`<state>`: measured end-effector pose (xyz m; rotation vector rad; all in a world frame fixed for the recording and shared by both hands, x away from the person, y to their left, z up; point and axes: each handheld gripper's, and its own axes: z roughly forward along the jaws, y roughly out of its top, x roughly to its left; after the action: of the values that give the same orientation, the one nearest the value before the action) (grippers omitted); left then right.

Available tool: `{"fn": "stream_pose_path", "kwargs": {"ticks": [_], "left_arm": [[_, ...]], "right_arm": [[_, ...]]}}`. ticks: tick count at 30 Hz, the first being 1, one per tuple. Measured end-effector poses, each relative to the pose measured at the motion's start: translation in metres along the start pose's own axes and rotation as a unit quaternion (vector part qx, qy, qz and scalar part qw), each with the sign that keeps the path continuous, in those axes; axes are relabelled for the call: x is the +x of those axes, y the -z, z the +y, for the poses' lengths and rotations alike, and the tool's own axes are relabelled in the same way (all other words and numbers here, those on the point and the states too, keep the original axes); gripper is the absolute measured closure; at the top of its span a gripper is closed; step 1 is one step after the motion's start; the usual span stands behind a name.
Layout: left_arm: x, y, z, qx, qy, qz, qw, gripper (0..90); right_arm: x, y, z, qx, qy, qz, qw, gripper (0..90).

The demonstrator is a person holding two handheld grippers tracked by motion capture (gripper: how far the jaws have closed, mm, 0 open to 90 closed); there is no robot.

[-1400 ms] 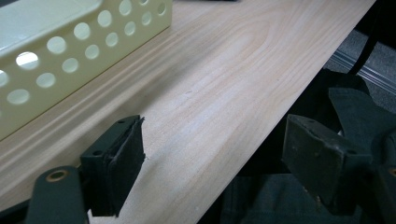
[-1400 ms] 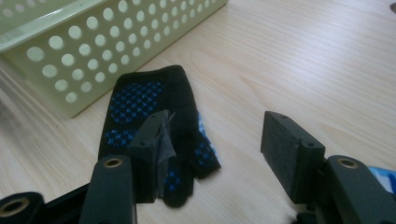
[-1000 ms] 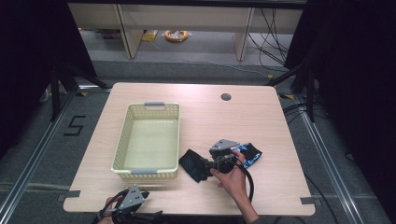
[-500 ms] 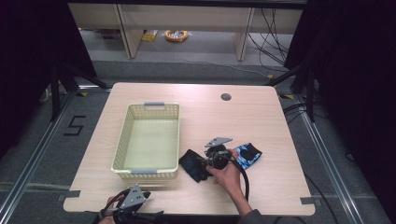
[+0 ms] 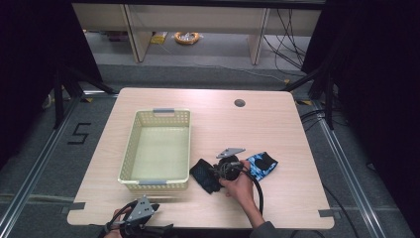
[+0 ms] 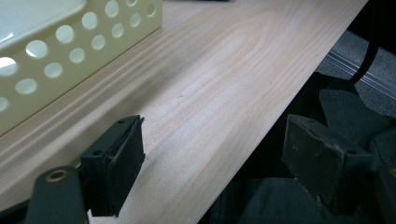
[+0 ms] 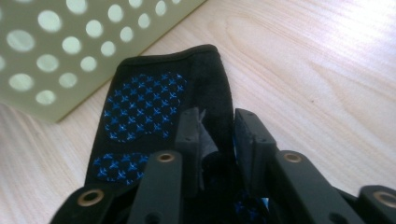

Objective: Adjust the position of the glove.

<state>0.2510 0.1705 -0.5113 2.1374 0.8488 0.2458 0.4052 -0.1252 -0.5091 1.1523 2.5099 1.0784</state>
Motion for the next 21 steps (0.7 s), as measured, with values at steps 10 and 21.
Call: {"fn": "stream_pose_path", "kwargs": {"ticks": [10,21], "left_arm": [[0.002,0.0,0.001,0.001,-0.018,-0.002,0.9998,20.0],[0.0,0.001,0.001,0.001,0.001,-0.003,1.0,20.0]], "right_arm": [[-0.004,0.012,0.003,-0.024,0.017,0.029,0.9992,86.9],[0.006,0.065,0.006,-0.064,0.076,0.062,0.9931,87.2]]}}
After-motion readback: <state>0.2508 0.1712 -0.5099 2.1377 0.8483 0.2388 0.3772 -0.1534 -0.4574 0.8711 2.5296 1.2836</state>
